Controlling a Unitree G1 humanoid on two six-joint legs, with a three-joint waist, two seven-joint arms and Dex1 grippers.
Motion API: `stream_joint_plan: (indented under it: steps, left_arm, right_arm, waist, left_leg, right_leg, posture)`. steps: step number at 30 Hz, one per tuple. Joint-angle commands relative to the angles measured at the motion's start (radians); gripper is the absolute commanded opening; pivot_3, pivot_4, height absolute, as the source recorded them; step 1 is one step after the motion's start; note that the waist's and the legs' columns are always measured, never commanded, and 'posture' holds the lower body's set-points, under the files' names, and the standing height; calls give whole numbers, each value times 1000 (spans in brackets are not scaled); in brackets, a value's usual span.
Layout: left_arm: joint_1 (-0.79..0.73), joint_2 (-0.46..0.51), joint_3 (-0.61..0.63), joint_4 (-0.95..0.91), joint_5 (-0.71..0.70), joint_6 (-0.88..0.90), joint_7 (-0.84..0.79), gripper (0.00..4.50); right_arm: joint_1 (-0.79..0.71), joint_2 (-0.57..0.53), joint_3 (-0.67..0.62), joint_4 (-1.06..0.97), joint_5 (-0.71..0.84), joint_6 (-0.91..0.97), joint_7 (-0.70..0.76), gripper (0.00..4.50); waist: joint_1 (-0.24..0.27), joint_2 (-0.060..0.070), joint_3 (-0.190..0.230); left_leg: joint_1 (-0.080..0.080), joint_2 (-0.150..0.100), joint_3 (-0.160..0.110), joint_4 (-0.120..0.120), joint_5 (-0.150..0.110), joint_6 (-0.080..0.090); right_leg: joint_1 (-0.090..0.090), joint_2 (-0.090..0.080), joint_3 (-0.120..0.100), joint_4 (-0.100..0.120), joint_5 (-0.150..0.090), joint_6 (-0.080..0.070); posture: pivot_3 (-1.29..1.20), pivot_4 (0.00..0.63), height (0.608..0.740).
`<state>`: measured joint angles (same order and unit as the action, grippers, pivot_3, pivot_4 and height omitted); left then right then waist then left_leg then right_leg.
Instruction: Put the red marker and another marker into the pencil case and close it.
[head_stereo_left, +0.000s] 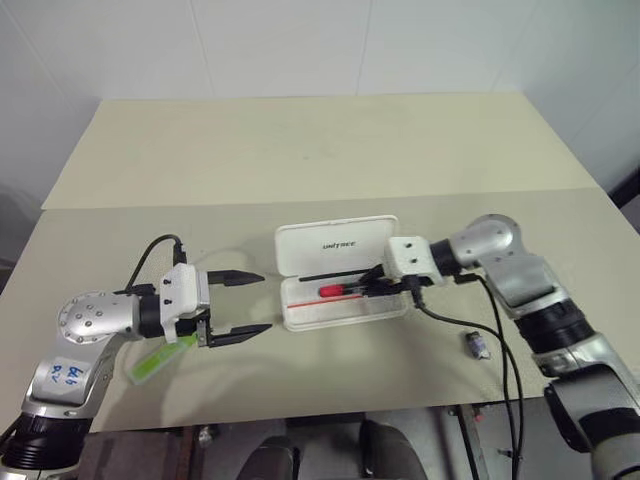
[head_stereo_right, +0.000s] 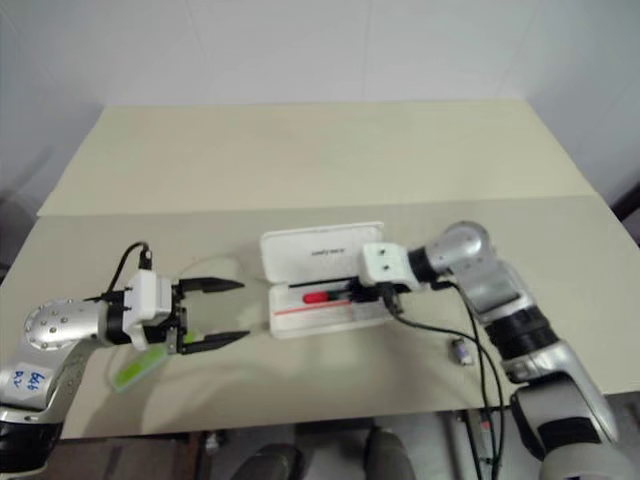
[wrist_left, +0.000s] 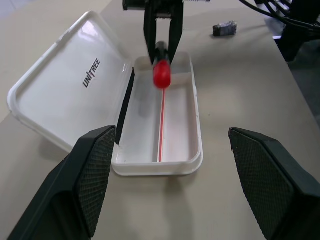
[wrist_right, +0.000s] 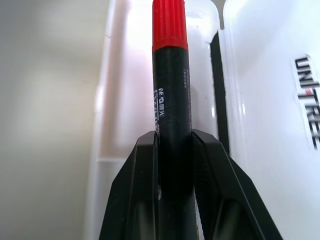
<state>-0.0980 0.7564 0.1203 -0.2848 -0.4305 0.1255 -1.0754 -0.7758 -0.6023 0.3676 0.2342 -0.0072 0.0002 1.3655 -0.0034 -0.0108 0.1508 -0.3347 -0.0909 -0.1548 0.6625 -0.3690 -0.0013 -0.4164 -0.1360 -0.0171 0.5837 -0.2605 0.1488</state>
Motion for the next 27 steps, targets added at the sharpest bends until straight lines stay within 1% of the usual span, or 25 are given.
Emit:
stream_joint_plan:
  steps: [1,5,9,11,12,15,18,19,20,21,27]
  left_arm:
    - [20,14,33,-54,-4,3,21,3859]
    - [39,13,44,-73,-5,8,39,3859]
    - [61,12,52,-94,-7,13,58,3859]
    - [70,12,57,-102,-9,16,64,3859]
    - [75,13,60,-105,-9,17,66,3859]
    - [81,15,63,-106,-10,18,69,3859]
    - [81,13,63,-105,-10,21,70,3859]
    - [81,12,62,-104,-9,21,70,3859]
    - [81,11,61,-102,-9,19,69,3859]
    - [83,9,59,-100,-8,16,68,3859]
    - [91,6,60,-92,-4,5,68,3859]
  right_arm:
    - [-53,43,14,44,-22,-62,-21,581]
    - [-83,90,33,84,-44,-95,-28,581]
    - [-102,113,48,129,-77,-146,-43,581]
    - [-99,123,42,123,-65,-128,-42,581]
    - [-97,125,40,116,-61,-126,-40,1313]
    - [-91,127,36,94,-55,-117,-39,2296]
    - [-87,129,26,50,-27,-78,-32,3410]
    - [-85,132,16,20,-2,-40,-27,3713]
    - [-80,133,-1,-35,51,41,-10,4141]
    - [-73,129,-14,-86,99,105,6,4425]
    - [-12,93,-84,-291,286,334,24,4467]
  waist:
    - [-2,0,0]
    - [-1,0,0]
    - [-1,0,0]
    - [-1,0,0]
    - [-2,0,0]
    - [-1,0,0]
    - [-2,0,0]
    - [-2,0,0]
    - [-2,0,0]
    - [-1,1,0]
    - [3,0,0]
  left_leg:
    - [0,0,0,0,0,0]
    - [0,0,0,0,-1,0]
    - [0,0,1,0,-1,-1]
    - [0,0,0,0,-1,-1]
    - [0,0,1,0,-1,-1]
    - [0,0,1,0,-1,-1]
    - [0,0,0,0,-2,-1]
    - [0,0,1,0,-2,-1]
    - [0,0,0,0,-2,-1]
    - [0,0,0,0,-2,-1]
    - [0,1,-1,0,-2,-1]
  right_leg:
    - [-1,0,0,0,0,0]
    - [-2,1,-2,2,0,-1]
    - [-3,1,-2,2,1,-2]
    - [-3,1,-2,2,1,-2]
    - [-3,2,-2,2,1,-2]
    - [-3,3,-2,2,1,-2]
    - [-3,3,-2,2,1,-2]
    - [-3,3,-2,2,1,-2]
    - [-3,3,-2,2,1,-2]
    - [-3,3,-2,2,1,-2]
    - [-4,3,-2,3,1,-2]
  posture:
    - [0,150,740]
    - [0,150,740]
    - [0,150,740]
    - [0,150,740]
    - [0,150,740]
    - [0,150,740]
    - [0,150,740]
    - [0,150,740]
    - [0,150,740]
    - [0,150,740]
    - [0,150,740]
